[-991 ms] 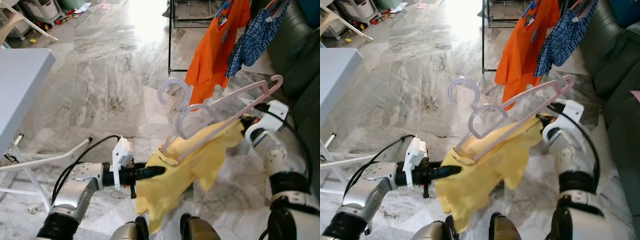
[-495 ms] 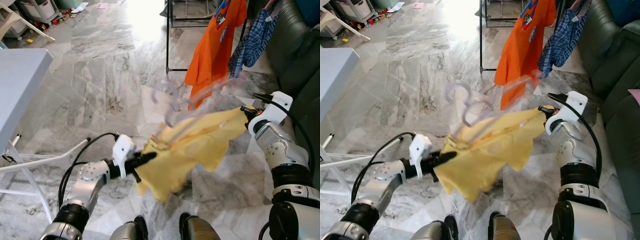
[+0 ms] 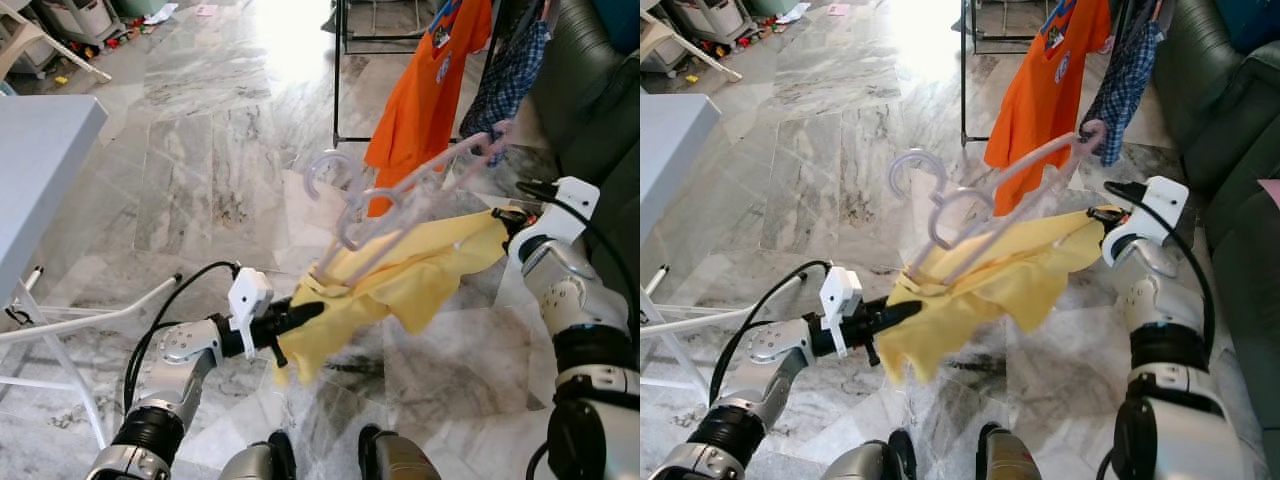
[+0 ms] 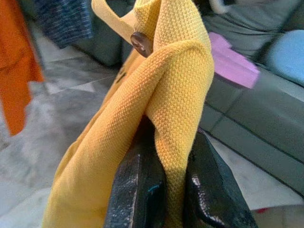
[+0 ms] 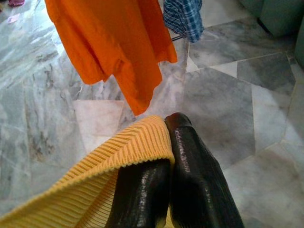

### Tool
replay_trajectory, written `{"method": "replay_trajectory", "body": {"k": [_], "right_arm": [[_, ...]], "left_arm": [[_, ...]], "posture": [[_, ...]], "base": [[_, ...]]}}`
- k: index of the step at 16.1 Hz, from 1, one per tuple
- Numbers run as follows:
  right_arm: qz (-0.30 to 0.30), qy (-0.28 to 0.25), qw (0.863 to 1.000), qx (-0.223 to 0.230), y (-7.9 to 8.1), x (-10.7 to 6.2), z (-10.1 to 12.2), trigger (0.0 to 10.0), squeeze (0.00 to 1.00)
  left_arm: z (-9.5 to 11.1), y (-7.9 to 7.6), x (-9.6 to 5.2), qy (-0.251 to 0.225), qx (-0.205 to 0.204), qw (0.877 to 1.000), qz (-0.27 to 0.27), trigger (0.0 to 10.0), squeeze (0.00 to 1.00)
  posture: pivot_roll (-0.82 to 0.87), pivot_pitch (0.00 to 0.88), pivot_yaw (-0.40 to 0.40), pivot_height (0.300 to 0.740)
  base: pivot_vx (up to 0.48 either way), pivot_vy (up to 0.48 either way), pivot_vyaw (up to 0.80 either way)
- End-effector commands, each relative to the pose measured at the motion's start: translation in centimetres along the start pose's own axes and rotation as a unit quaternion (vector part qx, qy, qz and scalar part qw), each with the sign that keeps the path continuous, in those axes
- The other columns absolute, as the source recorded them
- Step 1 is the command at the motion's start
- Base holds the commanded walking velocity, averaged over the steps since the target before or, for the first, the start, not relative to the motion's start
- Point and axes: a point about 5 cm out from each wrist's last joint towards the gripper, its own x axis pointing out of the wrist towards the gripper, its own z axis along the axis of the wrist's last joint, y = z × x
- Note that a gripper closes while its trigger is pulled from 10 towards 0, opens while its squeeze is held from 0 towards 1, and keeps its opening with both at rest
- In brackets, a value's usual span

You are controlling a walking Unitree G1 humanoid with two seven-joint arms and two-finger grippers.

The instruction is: Hang hanger

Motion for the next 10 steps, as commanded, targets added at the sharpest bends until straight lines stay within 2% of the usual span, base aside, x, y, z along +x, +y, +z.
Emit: {"method": "replay_trajectory", "body": {"k": [1, 6, 8, 9, 10], "right_arm": [[-0.079, -0.104, 0.991, 0.019, -3.8, -0.8, 5.6, 0.0, 0.00], [-0.051, -0.121, 0.991, 0.010, -1.9, -0.4, 7.0, 0.0, 0.00], [-0.012, -0.150, 0.988, -0.040, 0.3, -0.7, 8.6, 0.0, 0.00], [0.004, -0.171, 0.983, -0.072, 1.6, -1.2, 9.3, 0.0, 0.00], [0.011, -0.181, 0.980, -0.085, 2.3, -1.4, 9.6, 0.0, 0.00]], "left_arm": [[-2.0, 0.4, -3.8, 0.046, -0.015, 0.998, 0.027, 10.0, 0.00], [-3.8, -0.9, -4.2, 0.094, -0.013, 0.995, -0.019, 10.0, 0.00], [-4.8, -0.7, -4.6, 0.124, -0.011, 0.992, 0.000, 10.0, 0.00], [-5.1, -0.5, -4.8, 0.132, -0.017, 0.991, 0.020, 10.0, 0.00], [-5.2, -0.3, -4.9, 0.132, -0.020, 0.990, 0.034, 10.0, 0.00]], "posture": [[-0.19, 0.233, 0.047, 0.740], [-0.19, 0.240, 0.046, 0.740], [-0.20, 0.241, 0.039, 0.740], [-0.20, 0.241, 0.038, 0.740], [-0.20, 0.241, 0.036, 0.740]], "base": [[0.000, 0.000, 0.00], [0.000, 0.000, 0.00], [0.000, 0.000, 0.00], [0.000, 0.000, 0.00], [0.000, 0.000, 0.00]]}}
